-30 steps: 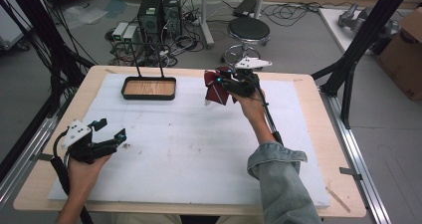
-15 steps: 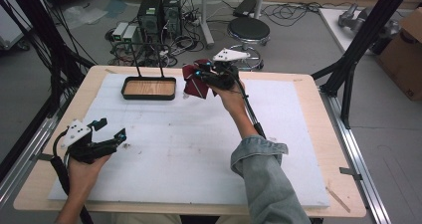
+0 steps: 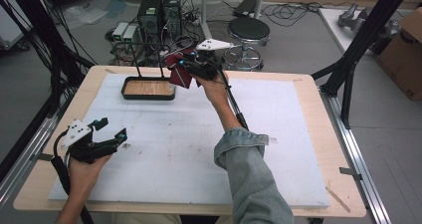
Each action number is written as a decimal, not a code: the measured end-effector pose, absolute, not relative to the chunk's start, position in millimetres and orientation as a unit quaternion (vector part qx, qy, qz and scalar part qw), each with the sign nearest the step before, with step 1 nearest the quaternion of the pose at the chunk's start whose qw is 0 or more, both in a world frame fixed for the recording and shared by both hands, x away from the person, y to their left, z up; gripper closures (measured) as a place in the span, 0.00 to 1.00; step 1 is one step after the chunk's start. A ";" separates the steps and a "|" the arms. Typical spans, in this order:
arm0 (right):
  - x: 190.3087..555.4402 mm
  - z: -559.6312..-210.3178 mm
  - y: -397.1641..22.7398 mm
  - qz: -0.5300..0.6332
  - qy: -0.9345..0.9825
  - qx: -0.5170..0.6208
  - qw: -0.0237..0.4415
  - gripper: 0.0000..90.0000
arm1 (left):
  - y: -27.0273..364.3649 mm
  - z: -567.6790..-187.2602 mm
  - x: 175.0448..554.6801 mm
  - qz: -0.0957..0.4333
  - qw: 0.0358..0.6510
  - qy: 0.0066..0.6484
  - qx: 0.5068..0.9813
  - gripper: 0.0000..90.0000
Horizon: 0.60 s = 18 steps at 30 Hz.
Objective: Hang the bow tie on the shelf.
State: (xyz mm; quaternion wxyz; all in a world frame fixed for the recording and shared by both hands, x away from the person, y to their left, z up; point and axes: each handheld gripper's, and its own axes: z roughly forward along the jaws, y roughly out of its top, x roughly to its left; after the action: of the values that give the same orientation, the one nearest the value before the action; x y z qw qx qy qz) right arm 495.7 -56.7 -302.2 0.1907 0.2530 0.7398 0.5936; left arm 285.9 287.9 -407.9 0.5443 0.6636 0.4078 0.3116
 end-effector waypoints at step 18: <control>522.4 -282.5 -26.7 0.602 0.720 0.280 0.203 0.76 | 288.2 -408.5 281.1 0.312 0.546 0.403 0.665 0.23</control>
State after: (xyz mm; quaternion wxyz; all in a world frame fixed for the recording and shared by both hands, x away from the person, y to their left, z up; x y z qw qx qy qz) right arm 522.4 -26.7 -282.5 0.2027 0.2801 0.7198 0.6019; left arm 281.1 288.2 -408.5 0.5461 0.6647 0.4034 0.3119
